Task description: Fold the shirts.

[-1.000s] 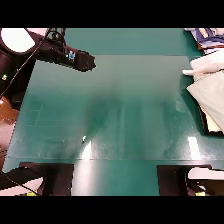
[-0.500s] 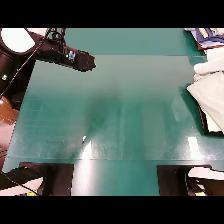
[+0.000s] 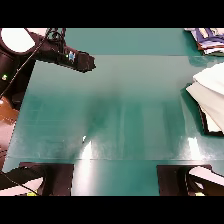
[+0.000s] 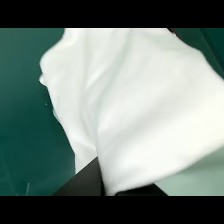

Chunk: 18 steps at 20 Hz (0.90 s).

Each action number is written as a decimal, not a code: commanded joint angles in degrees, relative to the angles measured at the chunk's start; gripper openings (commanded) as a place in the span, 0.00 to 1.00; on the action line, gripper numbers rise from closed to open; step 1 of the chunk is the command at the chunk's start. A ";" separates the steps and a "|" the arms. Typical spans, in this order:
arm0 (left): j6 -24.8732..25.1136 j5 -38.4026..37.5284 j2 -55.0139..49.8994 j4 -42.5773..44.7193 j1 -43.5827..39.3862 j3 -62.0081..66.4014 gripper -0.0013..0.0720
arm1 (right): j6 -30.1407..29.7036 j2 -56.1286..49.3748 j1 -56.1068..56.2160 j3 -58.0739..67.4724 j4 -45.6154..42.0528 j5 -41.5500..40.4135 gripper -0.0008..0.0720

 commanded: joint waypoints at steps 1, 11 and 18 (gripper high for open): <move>0.24 -0.04 -0.02 0.04 -0.02 -0.02 0.05 | 0.04 6.14 -4.42 -10.64 -5.07 1.09 0.03; 1.68 -0.35 -0.02 0.02 -0.02 -0.02 0.05 | 0.09 12.90 -12.28 -19.80 13.70 -4.24 0.97; 1.62 0.87 -0.02 -0.59 -0.02 0.00 0.05 | 0.04 12.85 14.34 -17.55 25.03 -11.39 0.91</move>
